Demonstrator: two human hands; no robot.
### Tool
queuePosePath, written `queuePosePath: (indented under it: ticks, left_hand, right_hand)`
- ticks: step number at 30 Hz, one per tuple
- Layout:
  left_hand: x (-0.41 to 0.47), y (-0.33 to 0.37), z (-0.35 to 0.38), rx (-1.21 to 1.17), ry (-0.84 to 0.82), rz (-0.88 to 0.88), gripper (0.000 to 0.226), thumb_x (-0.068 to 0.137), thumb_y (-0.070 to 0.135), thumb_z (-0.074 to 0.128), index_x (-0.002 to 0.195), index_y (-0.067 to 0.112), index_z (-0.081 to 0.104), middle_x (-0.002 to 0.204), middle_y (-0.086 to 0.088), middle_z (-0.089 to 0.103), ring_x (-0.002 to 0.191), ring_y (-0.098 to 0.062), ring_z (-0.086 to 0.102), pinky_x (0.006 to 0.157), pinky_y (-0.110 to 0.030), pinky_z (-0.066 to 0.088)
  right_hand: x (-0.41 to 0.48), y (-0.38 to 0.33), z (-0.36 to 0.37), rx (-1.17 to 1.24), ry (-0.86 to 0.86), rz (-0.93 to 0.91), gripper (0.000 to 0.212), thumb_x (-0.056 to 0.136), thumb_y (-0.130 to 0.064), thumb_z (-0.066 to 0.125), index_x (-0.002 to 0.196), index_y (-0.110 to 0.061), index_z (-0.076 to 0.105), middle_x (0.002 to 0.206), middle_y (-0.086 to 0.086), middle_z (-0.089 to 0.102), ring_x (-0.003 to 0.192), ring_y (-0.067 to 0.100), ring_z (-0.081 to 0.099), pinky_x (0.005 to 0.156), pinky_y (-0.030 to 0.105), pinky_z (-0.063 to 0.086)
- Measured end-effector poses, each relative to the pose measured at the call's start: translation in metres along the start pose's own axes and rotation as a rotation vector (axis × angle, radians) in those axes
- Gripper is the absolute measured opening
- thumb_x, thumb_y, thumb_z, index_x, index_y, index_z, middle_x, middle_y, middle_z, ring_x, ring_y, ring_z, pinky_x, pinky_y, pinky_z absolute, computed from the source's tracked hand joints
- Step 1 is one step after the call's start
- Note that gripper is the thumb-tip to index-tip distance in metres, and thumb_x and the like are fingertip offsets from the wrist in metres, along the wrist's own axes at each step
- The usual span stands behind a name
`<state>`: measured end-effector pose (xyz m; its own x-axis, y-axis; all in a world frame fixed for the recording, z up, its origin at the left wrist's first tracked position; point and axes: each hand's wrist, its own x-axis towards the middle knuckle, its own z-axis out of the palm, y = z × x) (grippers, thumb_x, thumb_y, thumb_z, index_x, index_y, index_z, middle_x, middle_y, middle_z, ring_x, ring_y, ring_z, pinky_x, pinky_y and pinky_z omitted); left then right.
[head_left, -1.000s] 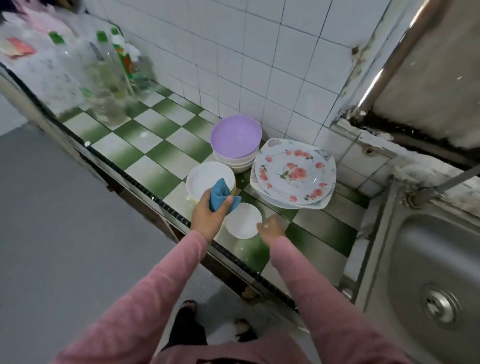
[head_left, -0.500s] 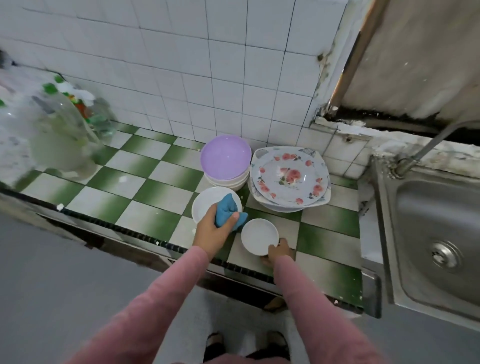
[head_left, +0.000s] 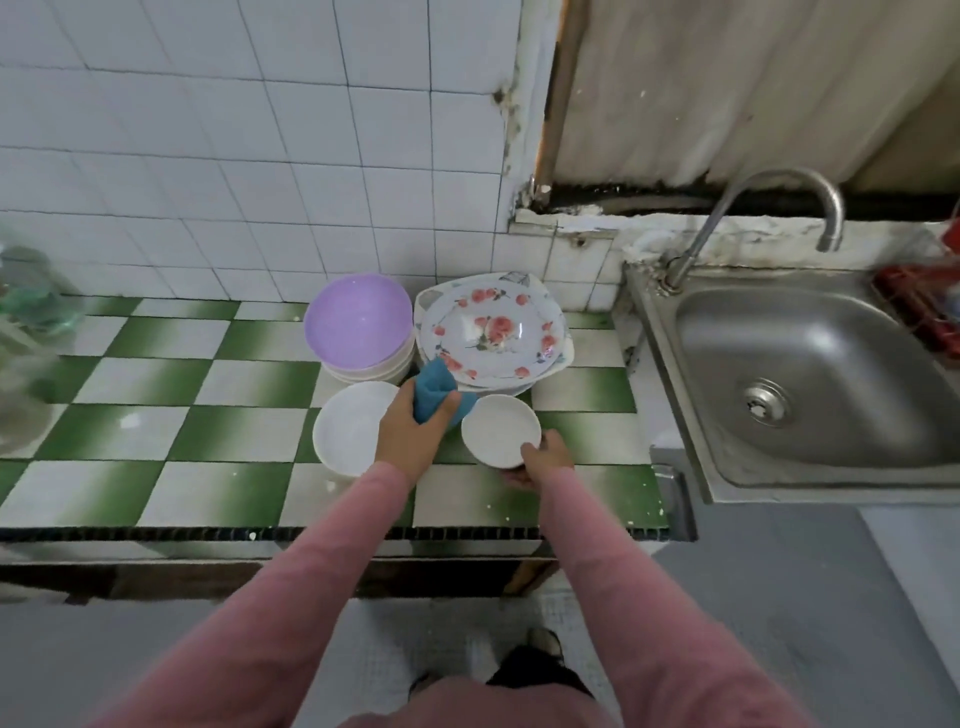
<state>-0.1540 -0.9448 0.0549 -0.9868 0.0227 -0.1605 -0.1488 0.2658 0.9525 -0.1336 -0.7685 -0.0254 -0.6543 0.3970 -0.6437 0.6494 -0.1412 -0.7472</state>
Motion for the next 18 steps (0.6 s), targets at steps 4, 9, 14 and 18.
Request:
queuePosePath:
  ticks: [4, 9, 14, 18]
  left_hand:
    - [0.011, 0.02, 0.024, -0.046, -0.051, 0.047, 0.048, 0.092, 0.034, 0.067, 0.134, 0.017, 0.051, 0.122, 0.005, 0.056, 0.112, -0.015, 0.054, 0.096, -0.028, 0.043]
    - [0.023, 0.054, 0.071, -0.054, -0.144, 0.113, 0.049, 0.092, 0.035, 0.064, 0.135, 0.018, 0.048, 0.122, 0.005, 0.053, 0.113, -0.015, 0.051, 0.096, -0.027, 0.039]
    - [0.026, 0.084, 0.134, 0.002, -0.26, 0.189, 0.035, 0.091, 0.034, 0.066, 0.119, 0.019, 0.053, 0.112, 0.002, 0.057, 0.105, -0.018, 0.054, 0.09, -0.029, 0.042]
    - [0.023, 0.104, 0.187, 0.011, -0.332, 0.216, 0.031, 0.091, 0.034, 0.066, 0.117, 0.019, 0.055, 0.107, 0.004, 0.059, 0.097, -0.015, 0.056, 0.079, -0.02, 0.038]
  right_hand:
    - [-0.009, -0.032, -0.033, 0.077, 0.011, -0.03, 0.026, 0.1, -0.005, 0.042, 0.124, -0.013, 0.042, 0.13, 0.022, 0.054, 0.065, 0.029, 0.067, 0.049, 0.033, 0.058]
    - [-0.013, -0.074, -0.093, 0.168, 0.098, -0.115, 0.035, 0.098, -0.003, 0.045, 0.132, -0.012, 0.041, 0.128, 0.019, 0.054, 0.063, 0.028, 0.067, 0.041, 0.027, 0.054]
    - [-0.007, -0.104, -0.159, 0.325, 0.204, -0.15, 0.028, 0.097, 0.0, 0.039, 0.123, -0.01, 0.034, 0.106, 0.024, 0.057, 0.048, 0.027, 0.062, 0.039, 0.026, 0.05]
    - [-0.002, -0.111, -0.223, 0.459, 0.307, -0.145, 0.025, 0.093, 0.003, 0.039, 0.113, -0.01, 0.032, 0.102, 0.026, 0.051, 0.051, 0.029, 0.058, 0.039, 0.026, 0.045]
